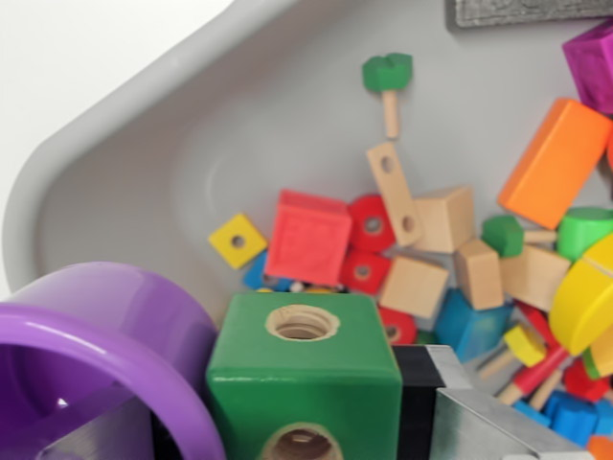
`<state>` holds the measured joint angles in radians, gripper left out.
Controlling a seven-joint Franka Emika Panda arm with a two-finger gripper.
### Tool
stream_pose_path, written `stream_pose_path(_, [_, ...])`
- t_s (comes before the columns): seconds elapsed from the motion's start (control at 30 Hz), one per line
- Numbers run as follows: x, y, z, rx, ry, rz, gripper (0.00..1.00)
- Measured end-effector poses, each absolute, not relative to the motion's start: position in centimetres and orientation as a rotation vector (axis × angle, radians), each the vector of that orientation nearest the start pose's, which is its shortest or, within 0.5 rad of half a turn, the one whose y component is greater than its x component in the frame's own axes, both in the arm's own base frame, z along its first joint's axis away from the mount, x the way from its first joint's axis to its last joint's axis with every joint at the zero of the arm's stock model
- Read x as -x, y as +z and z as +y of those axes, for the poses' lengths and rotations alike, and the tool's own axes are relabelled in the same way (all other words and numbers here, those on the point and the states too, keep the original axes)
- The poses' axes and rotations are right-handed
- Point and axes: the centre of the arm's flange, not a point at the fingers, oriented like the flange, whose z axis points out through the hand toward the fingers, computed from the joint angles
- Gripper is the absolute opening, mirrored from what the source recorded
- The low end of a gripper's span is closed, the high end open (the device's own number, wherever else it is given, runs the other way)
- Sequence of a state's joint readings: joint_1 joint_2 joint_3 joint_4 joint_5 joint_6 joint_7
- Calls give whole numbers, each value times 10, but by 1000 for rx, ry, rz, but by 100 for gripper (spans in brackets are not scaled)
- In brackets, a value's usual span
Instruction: Pick an object from the bin
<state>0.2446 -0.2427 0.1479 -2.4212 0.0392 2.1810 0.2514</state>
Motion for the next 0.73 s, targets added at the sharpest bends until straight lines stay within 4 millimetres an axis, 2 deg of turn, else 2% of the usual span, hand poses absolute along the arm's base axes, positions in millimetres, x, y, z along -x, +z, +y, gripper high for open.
stream_pose_path(0.73, [-420, 403, 176, 3140, 4, -180, 0])
